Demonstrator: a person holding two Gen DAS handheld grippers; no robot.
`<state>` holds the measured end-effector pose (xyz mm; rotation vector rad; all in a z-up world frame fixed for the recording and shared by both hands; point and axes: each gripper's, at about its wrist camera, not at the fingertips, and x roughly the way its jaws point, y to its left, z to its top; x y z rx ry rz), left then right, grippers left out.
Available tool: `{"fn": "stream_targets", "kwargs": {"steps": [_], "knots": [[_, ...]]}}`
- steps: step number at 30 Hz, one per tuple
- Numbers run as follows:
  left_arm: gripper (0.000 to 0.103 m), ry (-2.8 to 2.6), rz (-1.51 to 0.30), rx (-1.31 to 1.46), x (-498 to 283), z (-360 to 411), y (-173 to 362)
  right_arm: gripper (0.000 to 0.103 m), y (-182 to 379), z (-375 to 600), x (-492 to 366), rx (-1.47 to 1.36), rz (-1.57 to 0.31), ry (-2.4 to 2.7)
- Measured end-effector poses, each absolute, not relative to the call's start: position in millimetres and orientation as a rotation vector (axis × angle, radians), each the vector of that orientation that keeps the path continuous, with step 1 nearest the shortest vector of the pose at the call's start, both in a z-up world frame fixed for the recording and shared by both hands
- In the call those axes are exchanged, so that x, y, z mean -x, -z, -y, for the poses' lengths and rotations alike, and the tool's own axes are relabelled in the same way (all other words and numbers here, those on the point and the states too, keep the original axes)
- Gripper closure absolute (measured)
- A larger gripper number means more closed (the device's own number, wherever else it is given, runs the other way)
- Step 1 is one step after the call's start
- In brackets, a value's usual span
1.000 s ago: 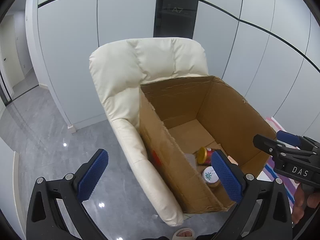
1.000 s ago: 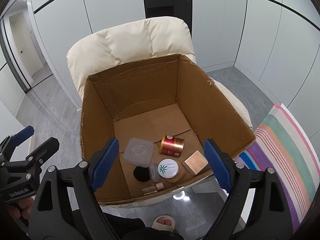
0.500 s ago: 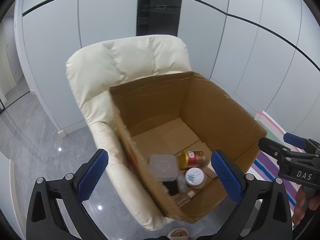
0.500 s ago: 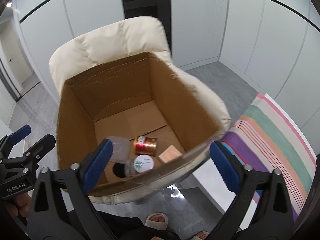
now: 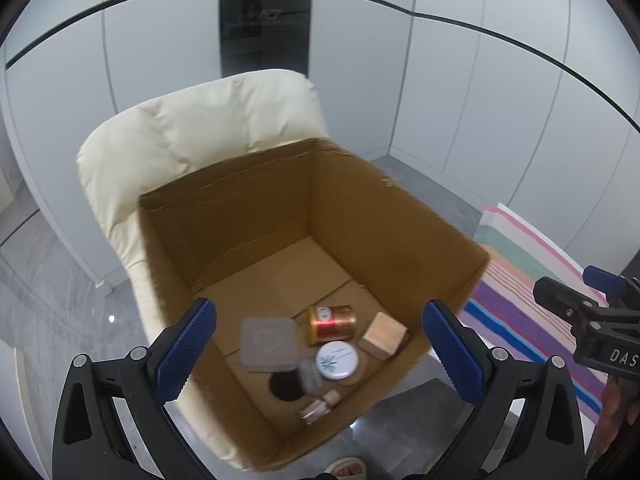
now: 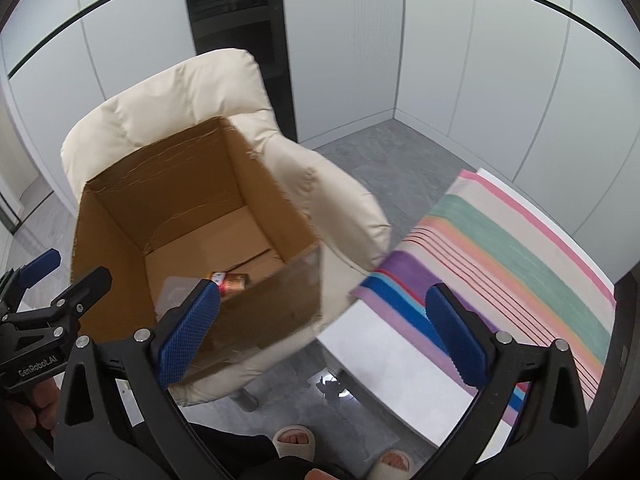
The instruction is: Organize objects
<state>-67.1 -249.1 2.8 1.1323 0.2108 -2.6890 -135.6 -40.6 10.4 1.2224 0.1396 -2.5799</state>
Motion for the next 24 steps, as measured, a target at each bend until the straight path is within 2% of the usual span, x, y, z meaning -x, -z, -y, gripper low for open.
{"fn": "stream_targets", "kwargs": {"steps": [17,24], "knots": [[0.000,2.849,-0.047,-1.159,90,132,-15,0.000,-19,-81,126,-1.270,0.013,2.752],[0.000,2.876,-0.092,-1.184,75,100,-25,0.000,-25,-113,102,-1.274,-0.002,2.805]]}}
